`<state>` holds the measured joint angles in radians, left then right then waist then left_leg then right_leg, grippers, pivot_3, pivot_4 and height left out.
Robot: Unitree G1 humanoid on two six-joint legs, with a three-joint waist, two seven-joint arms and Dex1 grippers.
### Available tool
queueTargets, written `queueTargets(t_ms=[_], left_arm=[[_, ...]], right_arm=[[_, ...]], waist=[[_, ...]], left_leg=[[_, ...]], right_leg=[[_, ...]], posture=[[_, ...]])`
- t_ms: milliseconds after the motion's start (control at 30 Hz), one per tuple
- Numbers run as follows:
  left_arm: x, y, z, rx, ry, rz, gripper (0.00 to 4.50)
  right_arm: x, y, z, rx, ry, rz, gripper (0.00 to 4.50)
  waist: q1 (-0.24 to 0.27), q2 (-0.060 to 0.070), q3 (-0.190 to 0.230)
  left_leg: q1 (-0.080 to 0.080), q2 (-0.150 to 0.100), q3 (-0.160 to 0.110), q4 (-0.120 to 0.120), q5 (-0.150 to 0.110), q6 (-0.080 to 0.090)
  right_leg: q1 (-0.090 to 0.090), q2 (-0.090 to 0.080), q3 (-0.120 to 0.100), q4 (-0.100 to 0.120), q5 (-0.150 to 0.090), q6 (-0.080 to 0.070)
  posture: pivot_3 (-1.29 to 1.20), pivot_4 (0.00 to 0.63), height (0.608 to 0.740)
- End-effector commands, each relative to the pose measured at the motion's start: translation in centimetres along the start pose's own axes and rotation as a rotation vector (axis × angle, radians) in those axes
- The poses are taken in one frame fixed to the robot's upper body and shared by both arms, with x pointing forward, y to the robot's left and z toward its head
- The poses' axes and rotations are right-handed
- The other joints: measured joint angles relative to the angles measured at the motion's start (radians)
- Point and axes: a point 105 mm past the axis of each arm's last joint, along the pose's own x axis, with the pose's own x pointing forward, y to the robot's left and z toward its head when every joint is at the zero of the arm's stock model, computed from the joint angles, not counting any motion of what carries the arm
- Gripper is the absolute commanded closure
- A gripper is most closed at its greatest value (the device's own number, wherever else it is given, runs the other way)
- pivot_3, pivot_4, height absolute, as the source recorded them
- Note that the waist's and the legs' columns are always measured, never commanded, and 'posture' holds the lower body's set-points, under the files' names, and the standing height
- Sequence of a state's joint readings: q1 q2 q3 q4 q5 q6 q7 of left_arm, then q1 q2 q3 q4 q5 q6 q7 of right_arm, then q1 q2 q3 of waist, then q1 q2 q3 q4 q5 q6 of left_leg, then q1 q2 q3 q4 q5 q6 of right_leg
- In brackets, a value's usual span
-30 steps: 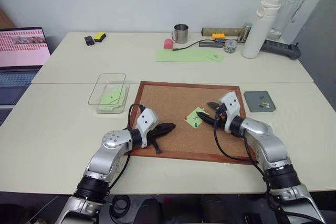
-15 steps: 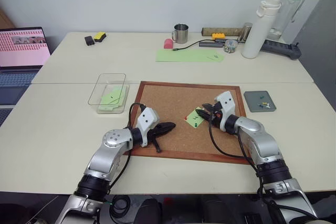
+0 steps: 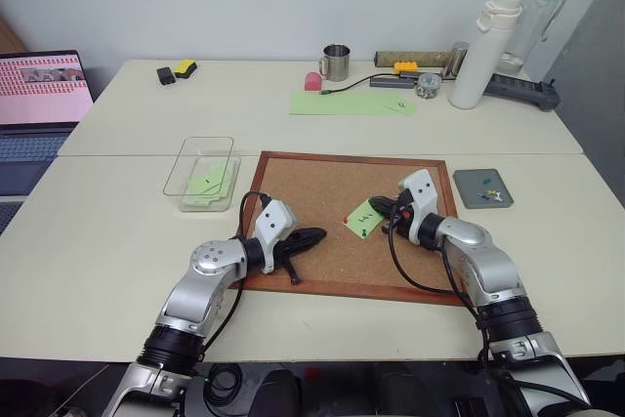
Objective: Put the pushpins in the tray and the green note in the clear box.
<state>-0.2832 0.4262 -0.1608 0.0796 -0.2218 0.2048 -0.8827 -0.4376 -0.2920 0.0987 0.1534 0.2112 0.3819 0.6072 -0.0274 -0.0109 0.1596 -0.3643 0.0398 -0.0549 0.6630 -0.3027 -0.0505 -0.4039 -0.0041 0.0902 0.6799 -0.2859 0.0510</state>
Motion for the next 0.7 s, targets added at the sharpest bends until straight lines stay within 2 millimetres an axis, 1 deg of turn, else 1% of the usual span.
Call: queueTargets(t_ms=[33, 233, 333, 400, 467, 500, 533, 600, 667, 700], left_arm=[[-0.1, -0.1, -1.6, -0.031, 0.067, 0.008, 4.50], [0.0, 0.0, -1.6, -0.030, 0.071, 0.004, 4.50], [0.1, 0.0, -1.6, -0.032, 0.071, 0.000, 4.50], [0.2, -0.1, -1.6, -0.032, 0.071, -0.004, 4.50], [0.2, -0.1, -1.6, -0.033, 0.069, -0.006, 4.50], [0.2, -0.2, -1.6, -0.032, 0.069, -0.006, 4.50], [0.2, -0.2, -1.6, -0.032, 0.068, -0.006, 4.50], [0.2, -0.2, -1.6, -0.031, 0.067, -0.006, 4.50], [0.2, -0.3, -1.6, -0.031, 0.065, -0.008, 4.50], [0.2, -0.4, -1.6, -0.032, 0.063, -0.010, 4.50]], right_arm=[[-1.2, -0.1, 4.0, -0.053, -0.136, -0.015, 4.44], [-2.0, 0.8, 5.1, -0.046, -0.171, 0.017, 4.44], [-2.3, 0.7, 5.4, -0.042, -0.179, 0.006, 4.44], [-2.5, 0.3, 5.8, -0.029, -0.196, -0.020, 4.44], [-3.1, -0.8, 6.5, -0.013, -0.226, -0.080, 4.44], [-3.4, -1.7, 6.9, -0.008, -0.238, -0.127, 4.44], [-4.1, -3.3, 7.1, -0.010, -0.243, -0.207, 4.44], [-5.1, -5.4, 7.3, -0.013, -0.243, -0.317, 4.44], [-6.4, -7.9, 6.7, -0.015, -0.211, -0.428, 4.44], [-7.2, -9.6, 6.0, -0.006, -0.176, -0.498, 4.44]], waist=[[0.000, 0.000, 0.000], [0.000, 0.000, 0.000], [0.000, 0.000, 0.000], [0.000, 0.000, 0.000], [0.000, 0.000, 0.000], [0.000, 0.000, 0.000], [0.001, 0.000, 0.000], [0.001, 0.000, 0.000], [0.001, 0.000, 0.000], [0.001, 0.000, 0.000]], left_leg=[[0.000, 0.000, 0.000, 0.000, 0.000, 0.000], [0.000, 0.000, 0.000, 0.000, 0.000, 0.000], [0.000, 0.000, 0.000, 0.000, 0.000, 0.000], [0.000, 0.000, 0.000, 0.000, 0.000, 0.000], [0.000, 0.000, 0.000, 0.000, 0.000, 0.000], [0.000, 0.000, 0.000, 0.000, 0.000, 0.000], [0.000, 0.000, 0.000, 0.000, 0.000, 0.000], [0.000, 0.000, 0.000, 0.000, 0.000, 0.000], [0.000, 0.000, 0.000, 0.000, 0.000, 0.000], [0.000, 0.000, 0.000, 0.000, 0.000, 0.000]], right_leg=[[0.000, 0.000, 0.000, 0.000, 0.000, 0.000], [0.000, 0.000, 0.000, 0.000, 0.000, 0.000], [0.000, 0.000, 0.000, 0.000, 0.000, 0.000], [0.000, 0.000, 0.000, 0.000, 0.000, 0.000], [0.000, 0.000, 0.000, 0.000, 0.000, 0.000], [0.000, 0.000, 0.000, 0.000, 0.000, 0.000], [0.000, 0.000, 0.000, 0.000, 0.000, 0.000], [0.000, 0.000, 0.000, 0.000, 0.000, 0.000], [0.000, 0.000, 0.000, 0.000, 0.000, 0.000], [0.000, 0.000, 0.000, 0.000, 0.000, 0.000]], posture=[[0.00, 0.150, 0.740], [0.00, 0.150, 0.740], [0.00, 0.150, 0.740], [0.00, 0.150, 0.740], [0.00, 0.150, 0.740], [0.00, 0.150, 0.740], [0.00, 0.150, 0.740], [0.00, 0.150, 0.740], [0.00, 0.150, 0.740], [0.00, 0.150, 0.740]])
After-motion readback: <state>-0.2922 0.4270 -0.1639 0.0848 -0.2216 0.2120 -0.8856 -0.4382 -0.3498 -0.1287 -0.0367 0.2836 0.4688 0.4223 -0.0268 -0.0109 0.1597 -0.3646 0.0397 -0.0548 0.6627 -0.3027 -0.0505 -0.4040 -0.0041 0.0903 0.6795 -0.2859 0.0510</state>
